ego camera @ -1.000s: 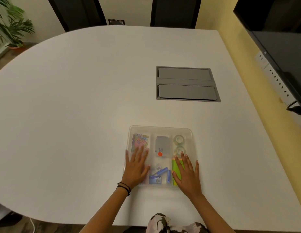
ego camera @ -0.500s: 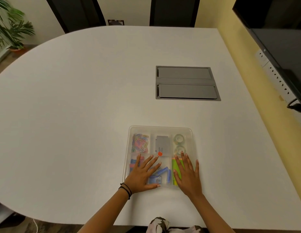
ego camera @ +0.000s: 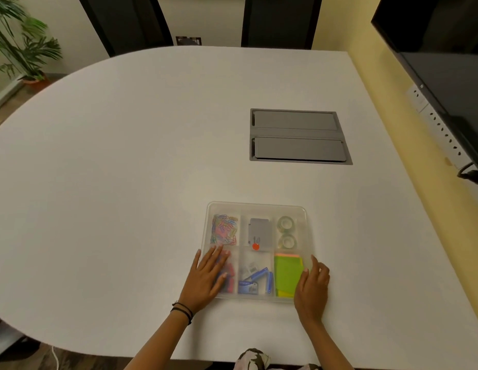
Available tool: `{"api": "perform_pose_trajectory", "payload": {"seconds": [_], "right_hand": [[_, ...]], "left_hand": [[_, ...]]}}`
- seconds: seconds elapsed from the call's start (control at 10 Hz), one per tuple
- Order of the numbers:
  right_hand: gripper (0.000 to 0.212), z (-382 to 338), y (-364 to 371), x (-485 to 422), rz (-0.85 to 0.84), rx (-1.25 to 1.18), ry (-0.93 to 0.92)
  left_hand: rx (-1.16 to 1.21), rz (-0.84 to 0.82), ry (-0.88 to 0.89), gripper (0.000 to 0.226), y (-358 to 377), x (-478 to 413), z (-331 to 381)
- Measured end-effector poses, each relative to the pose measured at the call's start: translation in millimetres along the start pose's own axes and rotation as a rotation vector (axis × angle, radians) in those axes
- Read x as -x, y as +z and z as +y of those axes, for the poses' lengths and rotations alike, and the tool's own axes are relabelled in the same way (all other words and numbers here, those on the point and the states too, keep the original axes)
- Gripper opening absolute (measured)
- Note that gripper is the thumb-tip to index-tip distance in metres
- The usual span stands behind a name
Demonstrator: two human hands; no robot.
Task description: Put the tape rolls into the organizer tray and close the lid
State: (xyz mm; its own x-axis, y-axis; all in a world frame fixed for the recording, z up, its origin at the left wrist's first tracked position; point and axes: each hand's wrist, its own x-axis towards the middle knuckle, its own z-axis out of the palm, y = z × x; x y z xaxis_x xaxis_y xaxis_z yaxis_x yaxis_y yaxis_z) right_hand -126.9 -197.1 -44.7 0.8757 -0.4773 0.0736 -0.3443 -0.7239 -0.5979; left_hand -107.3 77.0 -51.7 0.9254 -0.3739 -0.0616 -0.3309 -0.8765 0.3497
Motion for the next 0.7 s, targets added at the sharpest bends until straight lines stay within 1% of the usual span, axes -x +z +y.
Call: {"api": "perform_pose_trajectory", "payload": {"seconds": [0.1,0.2,0.3,0.4,0.5,0.6,0.7], "right_hand": [[0.034,-4,-1,2,-0.023,-0.029,0.083],[0.037,-2,-1,3,-0.049,0.019,0.099],[0.038,0,-1,2,-0.066,0.058,0.102],[0.038,0,0,-2,-0.056,0.067,0.093],[0.037,-2,-3,-8,-0.055,0.073,0.123],[0.035,-2,-6,-16,-0.002,0.070,0.095],[0.036,-14,-13,-37,0.002,0.076,-0.043]], "left_hand": [[0.105,0.044,-0.040,0.055,5,2,-2],[0.171,0.070,-0.034,0.057,6,0,-1],[0.176,0.076,-0.031,0.056,5,-2,-2],[0.152,0.048,-0.036,0.055,3,-5,1],[0.071,0.004,-0.051,0.059,-2,-7,5],[-0.053,-0.005,-0.025,0.062,-10,-7,7],[-0.051,0.020,-0.030,0.063,-18,-13,11]]}}
